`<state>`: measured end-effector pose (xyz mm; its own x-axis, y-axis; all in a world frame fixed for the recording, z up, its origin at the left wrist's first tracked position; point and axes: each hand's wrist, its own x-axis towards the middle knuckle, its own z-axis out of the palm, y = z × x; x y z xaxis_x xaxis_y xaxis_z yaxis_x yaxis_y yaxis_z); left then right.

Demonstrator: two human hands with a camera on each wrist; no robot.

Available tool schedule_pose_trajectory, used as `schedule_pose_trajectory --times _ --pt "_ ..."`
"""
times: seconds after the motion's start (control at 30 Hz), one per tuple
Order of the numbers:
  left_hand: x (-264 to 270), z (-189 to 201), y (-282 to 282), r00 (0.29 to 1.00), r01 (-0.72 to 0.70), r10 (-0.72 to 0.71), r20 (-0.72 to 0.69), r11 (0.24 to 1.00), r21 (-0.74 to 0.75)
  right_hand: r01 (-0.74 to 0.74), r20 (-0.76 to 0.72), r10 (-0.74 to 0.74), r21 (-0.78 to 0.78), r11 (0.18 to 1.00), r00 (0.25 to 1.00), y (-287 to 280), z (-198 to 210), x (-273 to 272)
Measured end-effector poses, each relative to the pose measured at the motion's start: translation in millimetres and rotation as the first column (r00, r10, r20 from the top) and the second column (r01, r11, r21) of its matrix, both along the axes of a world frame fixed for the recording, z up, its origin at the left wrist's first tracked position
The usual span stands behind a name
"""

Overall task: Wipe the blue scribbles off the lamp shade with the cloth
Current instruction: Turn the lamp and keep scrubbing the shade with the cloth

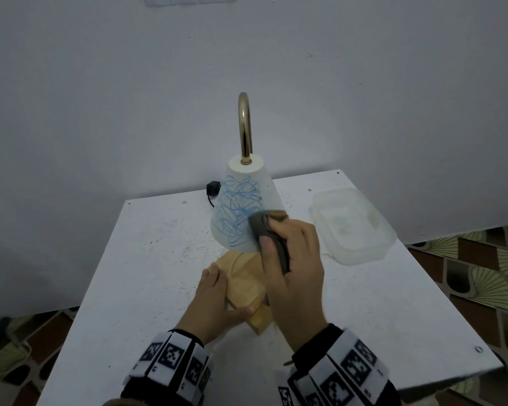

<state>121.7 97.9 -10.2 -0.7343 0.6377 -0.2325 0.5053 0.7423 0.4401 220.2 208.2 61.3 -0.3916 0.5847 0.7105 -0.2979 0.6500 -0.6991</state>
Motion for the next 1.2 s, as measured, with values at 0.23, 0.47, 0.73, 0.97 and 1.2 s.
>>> schedule_pose_trajectory --times 0.23,0.47,0.73,0.97,1.2 --pt "0 1 -1 1.000 0.006 -0.006 0.002 1.000 -0.015 0.012 0.080 0.012 -0.292 0.956 0.997 27 23 -11" --pt "3 8 2 1.000 -0.001 0.001 -0.002 0.998 -0.063 -0.009 -0.018 0.006 -0.130 0.992 1.000 10 43 -14" --pt "4 7 2 1.000 -0.008 0.009 0.007 0.998 -0.061 0.021 0.052 -0.013 -0.159 0.987 0.999 30 45 -17" --pt "5 9 4 1.000 -0.003 0.002 -0.010 0.997 -0.074 0.002 0.023 -0.001 -0.042 0.999 1.000 11 36 -3" --pt "5 11 4 1.000 -0.004 0.004 -0.001 0.996 -0.087 0.023 0.031 -0.020 -0.120 0.992 0.999 27 46 -16"
